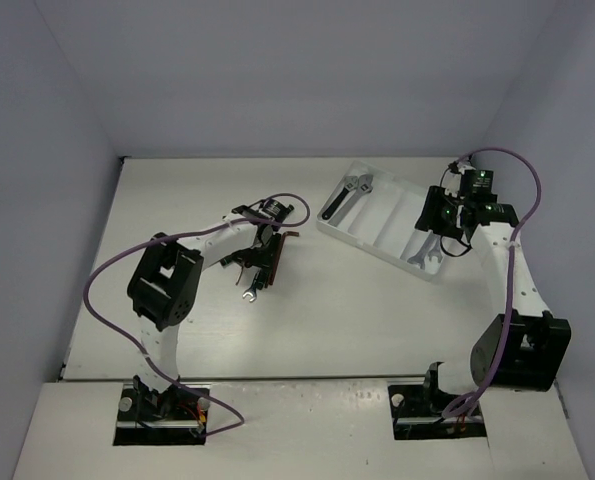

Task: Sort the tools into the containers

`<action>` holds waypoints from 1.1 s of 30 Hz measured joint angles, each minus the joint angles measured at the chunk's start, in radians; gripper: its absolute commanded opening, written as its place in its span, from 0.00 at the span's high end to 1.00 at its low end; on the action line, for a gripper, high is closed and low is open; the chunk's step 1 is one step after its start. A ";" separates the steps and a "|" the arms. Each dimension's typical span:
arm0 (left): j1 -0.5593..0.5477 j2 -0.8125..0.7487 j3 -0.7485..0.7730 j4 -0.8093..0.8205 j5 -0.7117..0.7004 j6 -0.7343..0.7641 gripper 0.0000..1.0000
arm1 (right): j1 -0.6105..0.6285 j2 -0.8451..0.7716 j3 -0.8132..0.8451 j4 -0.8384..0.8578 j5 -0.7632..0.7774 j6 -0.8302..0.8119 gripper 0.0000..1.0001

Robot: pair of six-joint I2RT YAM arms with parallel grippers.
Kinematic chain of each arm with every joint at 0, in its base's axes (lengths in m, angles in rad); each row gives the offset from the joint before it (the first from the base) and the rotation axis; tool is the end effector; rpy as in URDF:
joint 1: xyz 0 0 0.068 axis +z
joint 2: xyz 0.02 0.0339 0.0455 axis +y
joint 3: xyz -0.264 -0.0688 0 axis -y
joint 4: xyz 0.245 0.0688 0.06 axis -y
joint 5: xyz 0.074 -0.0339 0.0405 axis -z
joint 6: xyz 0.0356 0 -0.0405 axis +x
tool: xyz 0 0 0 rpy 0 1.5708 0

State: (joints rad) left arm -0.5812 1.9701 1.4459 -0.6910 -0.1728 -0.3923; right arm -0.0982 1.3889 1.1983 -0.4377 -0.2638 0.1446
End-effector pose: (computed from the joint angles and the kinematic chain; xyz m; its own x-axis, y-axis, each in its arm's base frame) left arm 0.3400 -0.2160 0.1838 -0.9116 0.1482 -0.3833 0.1540 0.9879 0.0158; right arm 0.3113 -0.0213 0.3219 -0.5954 0.1984 -0.7785 -0.0298 0.9629 0.2682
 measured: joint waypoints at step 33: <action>0.000 0.050 0.028 0.038 0.094 -0.002 0.64 | 0.001 -0.075 -0.111 0.008 -0.048 -0.011 0.51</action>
State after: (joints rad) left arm -0.5808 2.0204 1.4738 -0.6535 -0.0784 -0.3946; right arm -0.0971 1.3140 1.0871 -0.4301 -0.3119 0.1336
